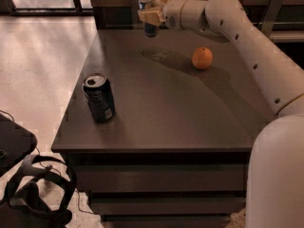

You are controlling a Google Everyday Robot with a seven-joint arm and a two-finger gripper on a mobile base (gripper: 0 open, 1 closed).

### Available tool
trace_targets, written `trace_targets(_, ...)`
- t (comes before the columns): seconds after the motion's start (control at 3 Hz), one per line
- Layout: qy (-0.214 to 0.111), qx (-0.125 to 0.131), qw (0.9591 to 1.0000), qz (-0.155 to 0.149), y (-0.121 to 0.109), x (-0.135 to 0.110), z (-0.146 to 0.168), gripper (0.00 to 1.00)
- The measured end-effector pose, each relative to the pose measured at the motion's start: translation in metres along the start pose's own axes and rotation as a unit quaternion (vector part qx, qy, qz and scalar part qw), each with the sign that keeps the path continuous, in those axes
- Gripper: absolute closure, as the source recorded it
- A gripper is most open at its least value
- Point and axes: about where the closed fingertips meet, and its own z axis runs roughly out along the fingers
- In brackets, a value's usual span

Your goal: Knock redbull can over

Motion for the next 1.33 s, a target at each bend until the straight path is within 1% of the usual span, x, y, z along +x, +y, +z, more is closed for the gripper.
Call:
trace_targets(0.33, 0.001, 0.008, 0.9994, -0.032, 0.003, -0.03, -0.009, 1.0)
trace_targets(0.67, -0.002, 0.01, 0.9988, -0.048, 0.007, -0.045, -0.012, 1.0)
trace_targets(1.0, -0.017, 0.009, 0.9978, -0.063, 0.018, -0.055, -0.019, 1.0)
trace_targets(1.33, -0.022, 0.006, 0.9975, -0.067, 0.022, -0.057, -0.018, 1.0)
